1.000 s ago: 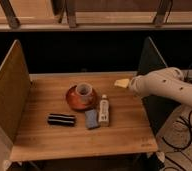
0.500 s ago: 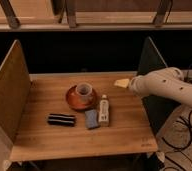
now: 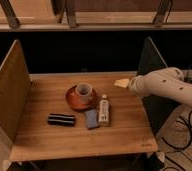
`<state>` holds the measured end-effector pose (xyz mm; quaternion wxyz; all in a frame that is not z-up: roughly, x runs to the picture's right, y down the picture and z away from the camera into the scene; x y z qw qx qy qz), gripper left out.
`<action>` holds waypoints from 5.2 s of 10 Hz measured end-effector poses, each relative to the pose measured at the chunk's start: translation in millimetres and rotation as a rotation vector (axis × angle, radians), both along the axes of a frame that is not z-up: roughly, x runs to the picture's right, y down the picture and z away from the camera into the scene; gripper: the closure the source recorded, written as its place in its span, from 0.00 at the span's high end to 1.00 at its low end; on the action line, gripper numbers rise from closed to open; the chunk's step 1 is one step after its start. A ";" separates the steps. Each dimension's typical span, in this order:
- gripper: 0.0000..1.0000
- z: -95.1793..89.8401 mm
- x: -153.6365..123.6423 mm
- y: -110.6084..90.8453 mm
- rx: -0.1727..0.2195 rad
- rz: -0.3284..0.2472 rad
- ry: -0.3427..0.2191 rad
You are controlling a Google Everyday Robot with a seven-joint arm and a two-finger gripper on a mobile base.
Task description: Push the eraser across the table
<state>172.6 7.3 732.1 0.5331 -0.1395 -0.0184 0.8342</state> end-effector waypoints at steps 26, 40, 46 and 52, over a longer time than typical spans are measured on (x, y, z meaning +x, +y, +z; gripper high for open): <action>0.00 29.3 -181.9 109.8 -0.422 -0.816 -0.006; 0.00 35.9 -243.3 155.1 -0.380 -1.022 -0.178; 0.00 71.4 -287.5 190.0 -0.458 -1.115 -0.259; 0.00 92.2 -315.5 222.7 -0.519 -1.141 -0.362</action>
